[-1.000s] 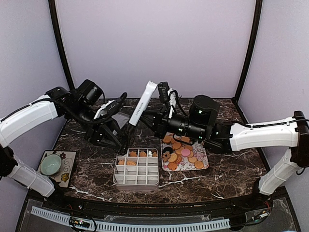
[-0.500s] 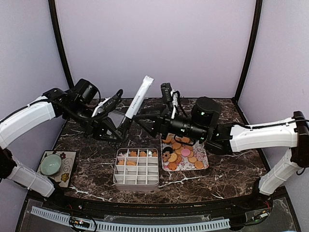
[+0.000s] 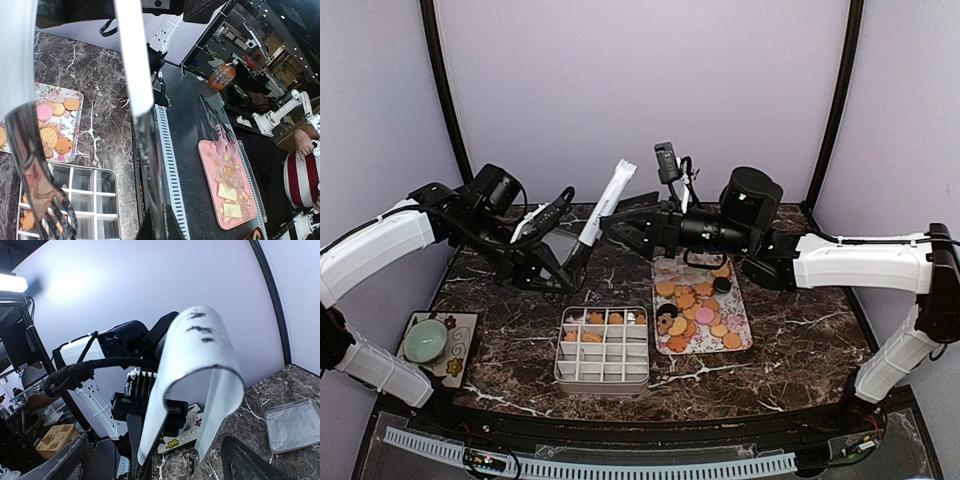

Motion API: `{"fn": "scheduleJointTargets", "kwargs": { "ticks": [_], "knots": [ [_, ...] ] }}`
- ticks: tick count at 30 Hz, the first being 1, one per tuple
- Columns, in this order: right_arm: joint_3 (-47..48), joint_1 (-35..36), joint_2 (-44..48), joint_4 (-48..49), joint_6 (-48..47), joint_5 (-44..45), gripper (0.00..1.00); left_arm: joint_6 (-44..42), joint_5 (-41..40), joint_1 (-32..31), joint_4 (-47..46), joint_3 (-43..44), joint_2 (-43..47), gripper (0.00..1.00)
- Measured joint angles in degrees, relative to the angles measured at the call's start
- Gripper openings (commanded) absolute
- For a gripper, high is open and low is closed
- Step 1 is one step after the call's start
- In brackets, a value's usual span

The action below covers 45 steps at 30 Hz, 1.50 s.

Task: Pack the cookies
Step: Pass from the left arm to the right

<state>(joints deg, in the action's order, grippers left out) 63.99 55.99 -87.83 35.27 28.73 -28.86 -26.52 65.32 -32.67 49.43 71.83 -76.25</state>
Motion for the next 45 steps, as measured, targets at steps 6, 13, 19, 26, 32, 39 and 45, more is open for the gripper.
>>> {"fn": "scheduleJointTargets", "kwargs": {
  "ticks": [6,13,19,26,32,39,45],
  "knots": [
    [3.7,0.0,-4.3,-1.2,1.7,-2.2,0.79,-1.4,-1.8,0.0,0.2,0.0,0.0,0.0],
    [5.5,-0.9,-6.6,-2.4,3.6,-4.2,0.68,-4.1,-3.8,0.0,0.9,-0.3,0.0,0.0],
    [7.8,-2.5,-6.8,-3.7,4.6,-6.8,0.61,-6.1,-6.0,0.0,1.8,-1.8,0.0,0.0],
    [11.7,-2.7,-9.0,-8.5,4.3,-11.5,0.6,-7.1,-6.5,0.0,2.1,-1.9,0.0,0.0],
    [12.1,-2.8,-9.8,-13.9,2.7,-14.2,0.61,-7.7,-7.5,0.0,3.1,-1.9,0.0,0.0],
    [12.6,-2.9,-9.8,-15.0,2.1,-15.3,0.51,-8.6,-8.2,0.0,3.2,-1.9,0.0,0.0],
    [12.0,-2.8,-9.3,-14.3,2.5,-15.0,0.48,-9.2,-9.1,0.0,2.9,-1.9,0.0,0.23]
  ]
}}
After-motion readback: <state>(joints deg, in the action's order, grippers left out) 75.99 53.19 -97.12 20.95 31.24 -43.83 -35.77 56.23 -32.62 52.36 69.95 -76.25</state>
